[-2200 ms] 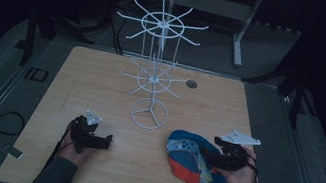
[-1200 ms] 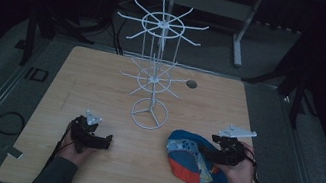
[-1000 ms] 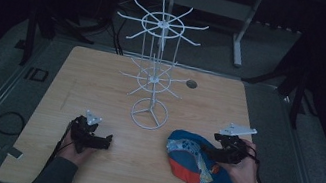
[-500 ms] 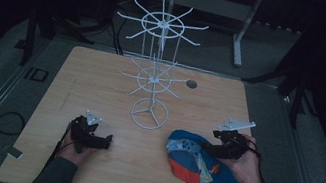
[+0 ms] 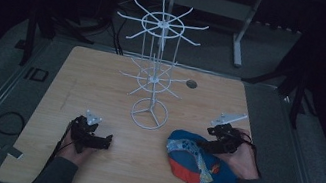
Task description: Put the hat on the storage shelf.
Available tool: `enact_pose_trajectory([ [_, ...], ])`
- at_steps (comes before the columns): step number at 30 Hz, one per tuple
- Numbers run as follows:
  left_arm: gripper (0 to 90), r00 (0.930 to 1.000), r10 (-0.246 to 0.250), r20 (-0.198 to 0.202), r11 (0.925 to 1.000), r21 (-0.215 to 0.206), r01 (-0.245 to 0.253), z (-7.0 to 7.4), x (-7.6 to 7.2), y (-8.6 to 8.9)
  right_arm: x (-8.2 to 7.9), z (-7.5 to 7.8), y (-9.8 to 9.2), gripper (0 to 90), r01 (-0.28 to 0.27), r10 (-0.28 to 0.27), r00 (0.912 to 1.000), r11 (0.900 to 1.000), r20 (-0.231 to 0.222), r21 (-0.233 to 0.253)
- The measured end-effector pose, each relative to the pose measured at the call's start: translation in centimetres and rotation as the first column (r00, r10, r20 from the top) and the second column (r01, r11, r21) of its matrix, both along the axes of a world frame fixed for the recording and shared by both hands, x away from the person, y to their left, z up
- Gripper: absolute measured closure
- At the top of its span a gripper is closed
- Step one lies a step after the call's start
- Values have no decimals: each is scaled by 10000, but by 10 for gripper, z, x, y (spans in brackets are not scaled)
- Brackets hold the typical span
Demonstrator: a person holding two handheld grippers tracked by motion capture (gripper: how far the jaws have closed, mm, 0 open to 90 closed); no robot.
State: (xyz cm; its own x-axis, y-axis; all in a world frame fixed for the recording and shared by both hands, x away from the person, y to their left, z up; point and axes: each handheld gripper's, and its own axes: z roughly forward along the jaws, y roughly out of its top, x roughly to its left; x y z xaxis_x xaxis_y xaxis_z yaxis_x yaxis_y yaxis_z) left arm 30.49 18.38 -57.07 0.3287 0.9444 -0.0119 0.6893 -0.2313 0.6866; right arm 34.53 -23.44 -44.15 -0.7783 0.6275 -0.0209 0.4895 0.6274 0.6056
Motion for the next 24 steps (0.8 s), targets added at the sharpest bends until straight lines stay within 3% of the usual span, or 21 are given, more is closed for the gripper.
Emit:
enact_pose_trajectory([
  [10,1,10000,-12,7,10000,21,12,0,0,0,10,-1,9,334,-403,391,9982,9989,-466,-252],
  [24,1,10000,-10,9,10000,34,10,0,0,0,22,-16,23,326,-916,811,9897,9920,-1180,-864],
])
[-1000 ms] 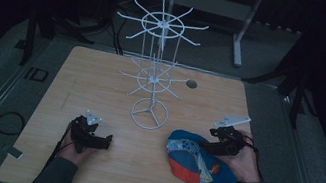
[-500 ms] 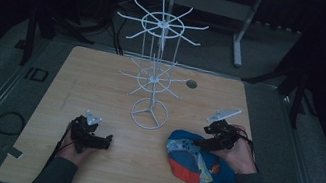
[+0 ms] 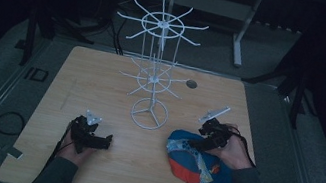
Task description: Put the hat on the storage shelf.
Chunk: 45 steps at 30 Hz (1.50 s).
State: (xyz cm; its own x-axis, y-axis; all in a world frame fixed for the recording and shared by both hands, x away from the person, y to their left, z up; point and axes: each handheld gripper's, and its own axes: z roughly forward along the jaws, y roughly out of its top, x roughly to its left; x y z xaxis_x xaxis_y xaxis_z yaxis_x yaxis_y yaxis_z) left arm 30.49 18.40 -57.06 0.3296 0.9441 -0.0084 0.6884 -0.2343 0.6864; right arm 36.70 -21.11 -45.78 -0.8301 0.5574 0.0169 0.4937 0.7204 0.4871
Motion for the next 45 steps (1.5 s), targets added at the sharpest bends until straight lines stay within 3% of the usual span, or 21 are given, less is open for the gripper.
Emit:
enact_pose_trajectory([
  [13,1,10000,-9,-21,10000,-12,9,0,0,0,10,-14,7,336,-245,177,9971,9954,-742,-922],
  [20,1,10000,-7,-17,10000,-3,7,0,0,0,13,-23,10,336,-441,265,9912,9898,-1295,-1353],
  [31,1,10000,-6,-19,10000,-6,6,0,0,0,18,-32,12,389,-658,345,9820,9840,-1857,-1654],
  [35,1,10000,-5,-20,10000,-6,5,0,0,0,19,-36,14,445,-798,407,9771,9800,-2090,-1824],
  [41,1,10000,-7,-20,10000,-2,7,0,0,0,17,-40,18,677,-1101,612,9731,9705,-2223,-2147],
  [45,1,10000,-5,-18,10000,-7,5,0,0,0,17,-40,18,872,-1129,669,9732,9725,-2201,-2036],
])
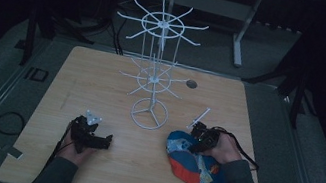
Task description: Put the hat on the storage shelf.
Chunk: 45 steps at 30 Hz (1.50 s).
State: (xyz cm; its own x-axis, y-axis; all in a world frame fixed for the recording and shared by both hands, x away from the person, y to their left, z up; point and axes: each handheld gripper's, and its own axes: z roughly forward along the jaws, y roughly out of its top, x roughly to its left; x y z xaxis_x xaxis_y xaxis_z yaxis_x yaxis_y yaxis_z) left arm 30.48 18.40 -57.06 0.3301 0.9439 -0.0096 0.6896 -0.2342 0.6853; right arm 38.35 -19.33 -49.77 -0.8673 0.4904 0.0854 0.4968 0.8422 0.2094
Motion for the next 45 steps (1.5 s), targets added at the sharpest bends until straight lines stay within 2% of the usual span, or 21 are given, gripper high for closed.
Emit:
enact_pose_trajectory([
  [5,1,10000,0,0,10000,4,0,0,0,0,-4,5,-3,878,-73,65,9996,9995,287,299],
  [11,1,10000,-1,-1,10000,9,1,0,0,0,-10,18,-10,878,35,-125,9959,9950,896,999],
  [13,1,10000,1,5,10000,23,-1,0,0,0,-11,23,-13,877,74,-235,9933,9899,1128,1416],
  [14,1,10000,1,5,10000,23,-1,0,0,0,-11,23,-13,877,74,-235,9933,9899,1128,1416],
  [15,1,10000,-8,8,10000,21,8,0,0,0,-11,25,-15,877,163,-383,9907,9861,1303,1653],
  [16,1,10000,0,13,10000,13,0,0,0,0,-12,30,-20,876,263,-592,9870,9766,1494,2136],
  [24,1,10000,6,20,10000,6,-6,0,0,0,-16,42,-29,876,323,-964,9758,9514,1963,3062],
  [30,1,10000,7,19,10000,7,-7,0,0,0,-19,47,-32,876,307,-1118,9690,9394,2203,3415],
  [31,1,10000,6,20,10000,8,-6,0,0,0,-19,48,-33,876,328,-1203,9655,9359,2308,3506],
  [36,1,10000,6,20,10000,6,-6,0,0,0,-20,55,-40,876,533,-1745,9502,9074,2584,4168],
  [38,1,10000,5,22,10000,7,-5,0,0,0,-20,57,-42,876,544,-1810,9489,9007,2585,4310],
  [45,1,10000,4,17,10000,-4,-4,0,0,0,-22,62,-48,874,552,-1933,9455,8882,2621,4561],
])
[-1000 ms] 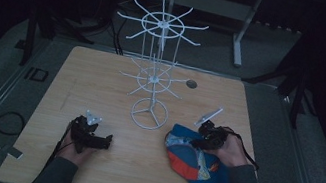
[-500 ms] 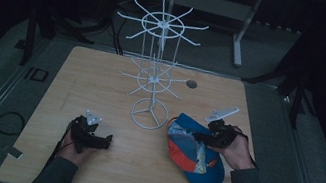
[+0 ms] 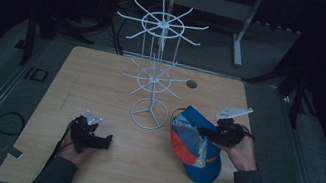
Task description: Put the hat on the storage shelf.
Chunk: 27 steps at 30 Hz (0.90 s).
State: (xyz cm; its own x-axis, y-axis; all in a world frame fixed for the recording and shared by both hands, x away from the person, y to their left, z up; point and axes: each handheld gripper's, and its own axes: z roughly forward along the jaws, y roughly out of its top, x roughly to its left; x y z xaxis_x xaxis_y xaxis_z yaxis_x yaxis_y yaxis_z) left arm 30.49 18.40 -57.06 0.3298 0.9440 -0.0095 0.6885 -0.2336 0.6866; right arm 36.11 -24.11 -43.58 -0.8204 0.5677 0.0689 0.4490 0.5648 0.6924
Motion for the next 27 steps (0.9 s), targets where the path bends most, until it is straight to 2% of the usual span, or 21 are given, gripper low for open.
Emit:
enact_pose_trajectory([
  [9,1,10000,1,-1,10000,-1,-1,0,0,0,-5,9,-9,873,122,-135,9997,9980,206,616],
  [27,1,10000,-3,-13,10000,11,3,0,0,0,-13,27,-20,868,217,-312,9975,9891,636,1454],
])
